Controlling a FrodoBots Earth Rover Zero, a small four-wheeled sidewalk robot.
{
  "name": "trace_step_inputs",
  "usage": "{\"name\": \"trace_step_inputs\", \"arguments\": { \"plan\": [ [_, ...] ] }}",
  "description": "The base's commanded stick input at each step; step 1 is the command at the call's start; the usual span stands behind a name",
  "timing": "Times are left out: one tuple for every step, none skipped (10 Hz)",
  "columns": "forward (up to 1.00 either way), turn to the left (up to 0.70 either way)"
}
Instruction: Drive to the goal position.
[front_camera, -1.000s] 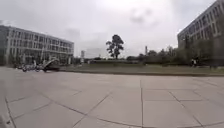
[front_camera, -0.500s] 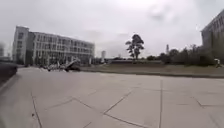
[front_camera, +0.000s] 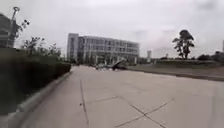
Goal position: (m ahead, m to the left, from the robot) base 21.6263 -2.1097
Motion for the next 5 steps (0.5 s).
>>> {"name": "trace_step_inputs", "arguments": {
  "plan": [
    [0.04, 0.00],
    [0.04, 0.00],
    [0.04, 0.00],
    [0.03, 0.00],
    [0.17, 0.00]
  ]
}}
